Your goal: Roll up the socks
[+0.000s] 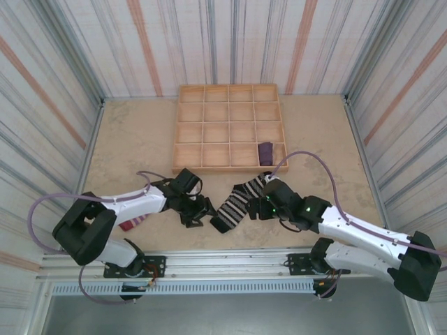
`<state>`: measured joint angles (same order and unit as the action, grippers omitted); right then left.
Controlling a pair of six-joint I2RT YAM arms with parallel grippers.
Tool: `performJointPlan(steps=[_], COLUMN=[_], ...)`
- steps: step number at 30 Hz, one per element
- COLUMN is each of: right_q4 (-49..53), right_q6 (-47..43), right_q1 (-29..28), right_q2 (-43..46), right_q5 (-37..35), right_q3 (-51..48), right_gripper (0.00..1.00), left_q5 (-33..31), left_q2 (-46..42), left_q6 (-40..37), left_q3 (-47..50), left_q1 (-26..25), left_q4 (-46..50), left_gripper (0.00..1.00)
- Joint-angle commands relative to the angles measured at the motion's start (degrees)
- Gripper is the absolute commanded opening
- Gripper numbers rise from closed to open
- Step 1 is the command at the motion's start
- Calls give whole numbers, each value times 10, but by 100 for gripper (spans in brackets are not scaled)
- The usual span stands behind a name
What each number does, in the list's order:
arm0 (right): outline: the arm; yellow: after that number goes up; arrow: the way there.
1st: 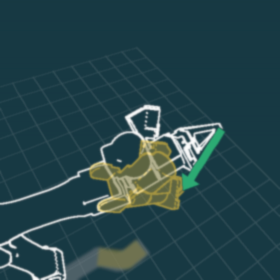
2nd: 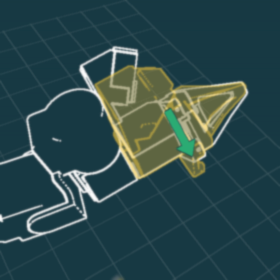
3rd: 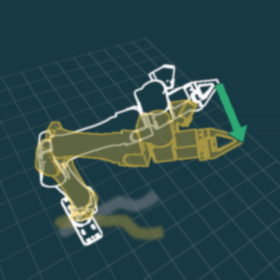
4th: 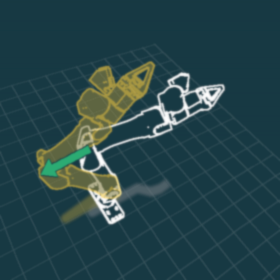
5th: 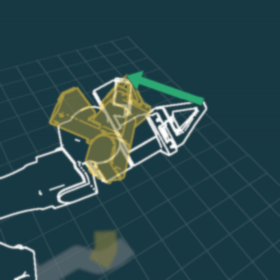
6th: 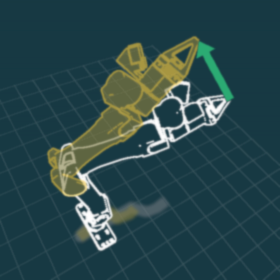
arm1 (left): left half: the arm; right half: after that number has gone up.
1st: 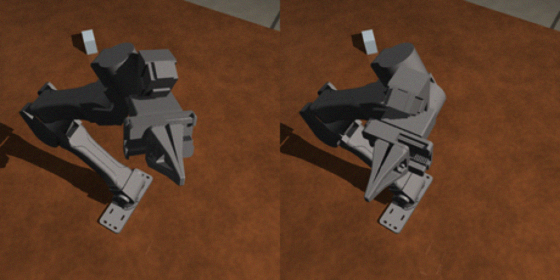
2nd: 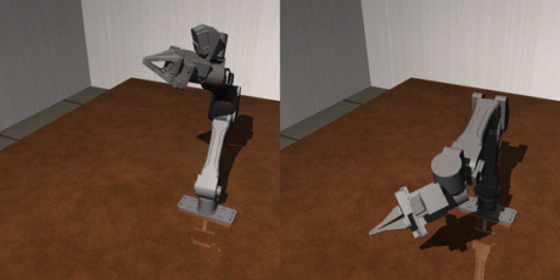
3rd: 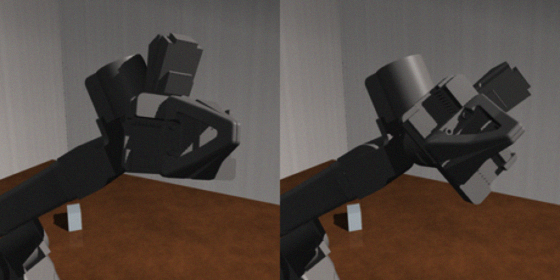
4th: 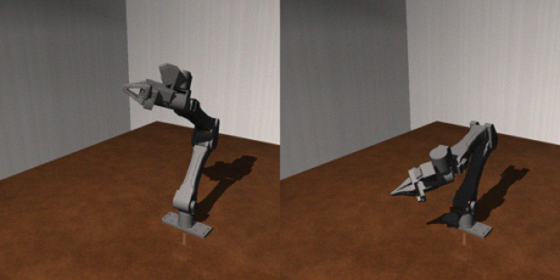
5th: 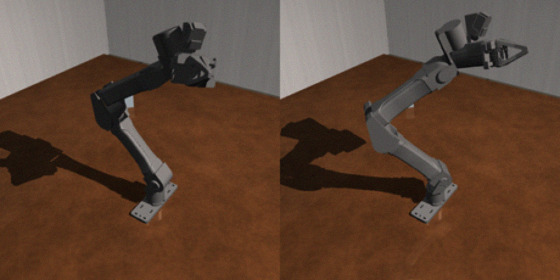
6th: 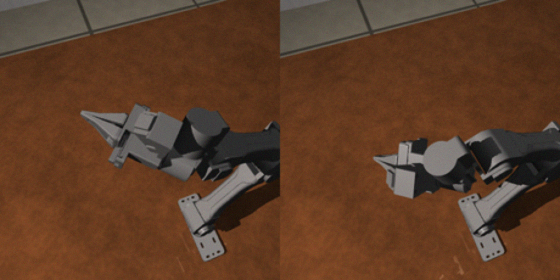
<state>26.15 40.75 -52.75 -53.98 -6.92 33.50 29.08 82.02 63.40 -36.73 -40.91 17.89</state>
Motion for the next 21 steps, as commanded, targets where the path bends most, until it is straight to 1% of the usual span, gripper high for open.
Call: performJointPlan(steps=[1, 4, 7, 11, 15, 16, 17, 18, 19, 20, 21], right_q4=[4, -6, -20, -47, -80, -85, -90, -102, -109, -122, -136], right_q6=[22, 16, 0, -16, -47, -57, -65, -78, -85, -95, -105], right_q1=[-6, -14, -27, -76, -161, -185, -204, -236, -253, -278, -294], right_q2=[-2, -4, -4, -4, -13, -20, -24, -43, -51, -65, -75], right_q5=[-20, -24, -35, -75, -148, -175, -196, -230, -246, -271, -285], right_q3=[-2, -8, -22, -44, -55, -53, -53, -53, -53, -52, -53], right_gripper=[96, 96, 94, 93, 89, 87, 86, 84, 82, 80, 79], left_q5=[6, 9, 16, 15, 9, 11, 12, 15, 17, 21, 24], left_q2=[21, 46, 61, 66, 65, 66, 67, 69, 71, 71, 71], left_q6=[48, 61, 72, 73, 69, 69, 70, 72, 74, 77, 81], left_q3=[10, 7, 5, -9, -23, -26, -27, -28, -28, -28, -27], left_q1=[-11, -16, -16, -16, -16, -15, -15, -15, -15, -15, -14], left_q4=[-46, -70, -89, -75, -56, -53, -51, -49, -51, -53, -54], left_gripper=[68, 63, 53, 40, 23, 16, 13, 9, 8, 4, 3])
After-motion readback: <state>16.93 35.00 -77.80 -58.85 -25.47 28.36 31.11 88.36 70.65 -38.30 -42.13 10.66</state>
